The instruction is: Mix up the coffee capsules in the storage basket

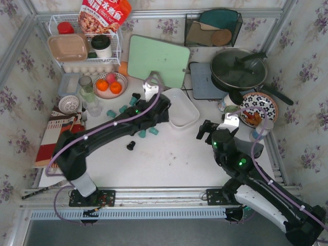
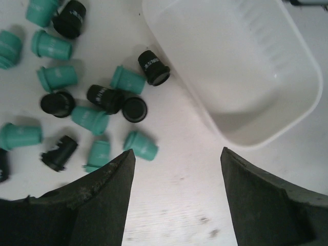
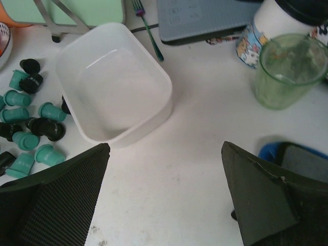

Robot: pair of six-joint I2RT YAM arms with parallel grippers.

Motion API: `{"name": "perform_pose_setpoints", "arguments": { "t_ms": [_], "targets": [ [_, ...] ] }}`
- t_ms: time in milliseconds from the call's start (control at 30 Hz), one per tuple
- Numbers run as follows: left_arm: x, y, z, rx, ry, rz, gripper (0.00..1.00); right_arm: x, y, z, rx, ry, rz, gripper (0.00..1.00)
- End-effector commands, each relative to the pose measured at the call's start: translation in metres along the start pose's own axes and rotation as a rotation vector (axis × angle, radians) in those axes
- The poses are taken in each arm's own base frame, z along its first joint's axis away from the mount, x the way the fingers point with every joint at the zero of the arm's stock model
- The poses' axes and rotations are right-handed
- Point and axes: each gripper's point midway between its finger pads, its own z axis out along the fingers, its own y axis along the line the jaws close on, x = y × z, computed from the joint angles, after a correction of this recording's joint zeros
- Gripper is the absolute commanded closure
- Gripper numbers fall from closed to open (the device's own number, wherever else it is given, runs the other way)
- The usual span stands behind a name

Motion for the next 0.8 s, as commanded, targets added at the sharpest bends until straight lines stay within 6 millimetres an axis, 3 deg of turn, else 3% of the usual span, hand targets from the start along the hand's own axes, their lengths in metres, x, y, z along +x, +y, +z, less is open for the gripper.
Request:
{"name": "perform_pose_setpoints", "arguments": {
  "t_ms": [0, 267, 533, 767],
  "targets": [
    [-0.015, 0.011, -0.026, 0.072, -0.083, 0.202, 0.3, -0.035, 0.024, 0.014, -0.064, -0.144, -0.026, 0.02],
    [0.039, 0.066, -0.067, 0.029, 0.041, 0.288, 0.32, -0.03, 0.051, 0.049, -0.095, -0.192, -0.177, 0.02],
    [0.097, 0.107, -0.082, 0.017, 0.164, 0.281, 0.32, -0.007, 0.051, 0.063, -0.114, -0.209, -0.327, 0.0],
    [0.121, 0.097, -0.062, 0.123, 0.285, 0.212, 0.32, 0.002, 0.055, 0.061, -0.158, -0.191, -0.338, 0.01]
  ]
}}
